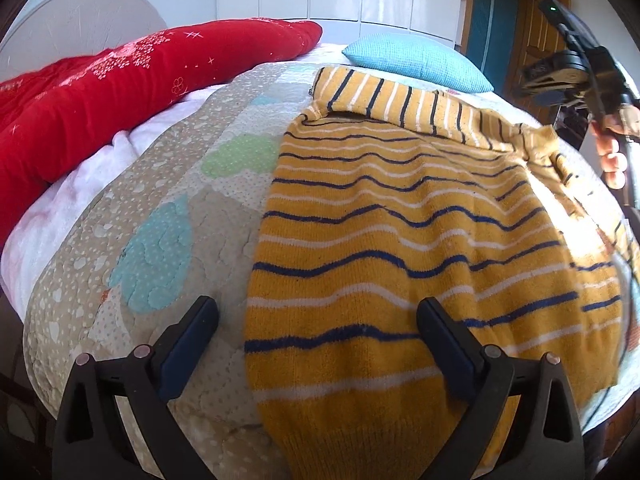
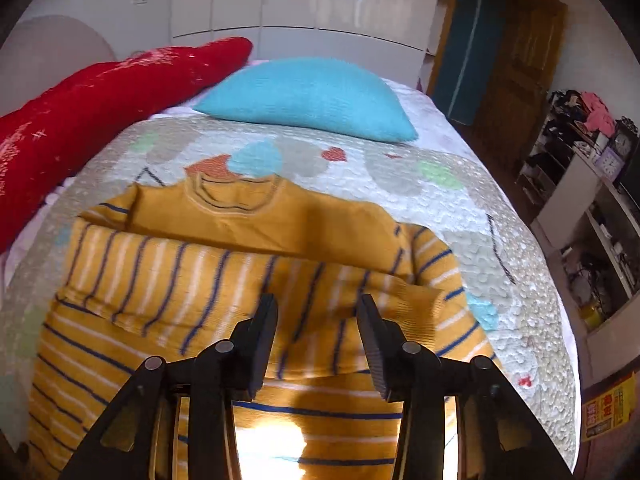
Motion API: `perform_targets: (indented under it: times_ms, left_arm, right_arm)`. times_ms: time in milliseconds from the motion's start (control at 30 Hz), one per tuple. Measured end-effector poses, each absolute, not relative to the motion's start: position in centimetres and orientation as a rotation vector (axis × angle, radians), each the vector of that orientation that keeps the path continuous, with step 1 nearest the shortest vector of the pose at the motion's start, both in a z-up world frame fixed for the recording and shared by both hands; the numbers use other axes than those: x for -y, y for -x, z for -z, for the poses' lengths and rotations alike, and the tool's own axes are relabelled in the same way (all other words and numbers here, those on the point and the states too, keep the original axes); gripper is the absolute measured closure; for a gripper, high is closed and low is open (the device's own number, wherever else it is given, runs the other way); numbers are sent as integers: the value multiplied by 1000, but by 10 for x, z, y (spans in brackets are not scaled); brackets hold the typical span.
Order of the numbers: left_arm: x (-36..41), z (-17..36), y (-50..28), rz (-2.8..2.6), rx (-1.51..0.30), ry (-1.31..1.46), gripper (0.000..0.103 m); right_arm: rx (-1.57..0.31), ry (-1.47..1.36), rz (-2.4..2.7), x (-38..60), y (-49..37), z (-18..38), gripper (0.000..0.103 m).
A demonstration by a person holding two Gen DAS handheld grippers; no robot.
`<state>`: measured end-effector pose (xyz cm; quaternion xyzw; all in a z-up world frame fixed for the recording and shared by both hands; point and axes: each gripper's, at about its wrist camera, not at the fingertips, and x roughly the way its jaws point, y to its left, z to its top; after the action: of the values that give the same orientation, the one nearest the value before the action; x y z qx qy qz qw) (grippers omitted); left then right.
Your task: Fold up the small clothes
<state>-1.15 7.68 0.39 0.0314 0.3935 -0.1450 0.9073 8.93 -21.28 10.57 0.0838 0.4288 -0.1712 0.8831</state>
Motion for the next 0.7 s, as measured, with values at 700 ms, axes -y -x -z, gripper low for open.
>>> perform_targets:
  times_ms: [700]
  left_arm:
    - [-146,-20,20,281,-853,153,4]
  right_arm:
    - [-1112,-203,106,64,-253,-46,55]
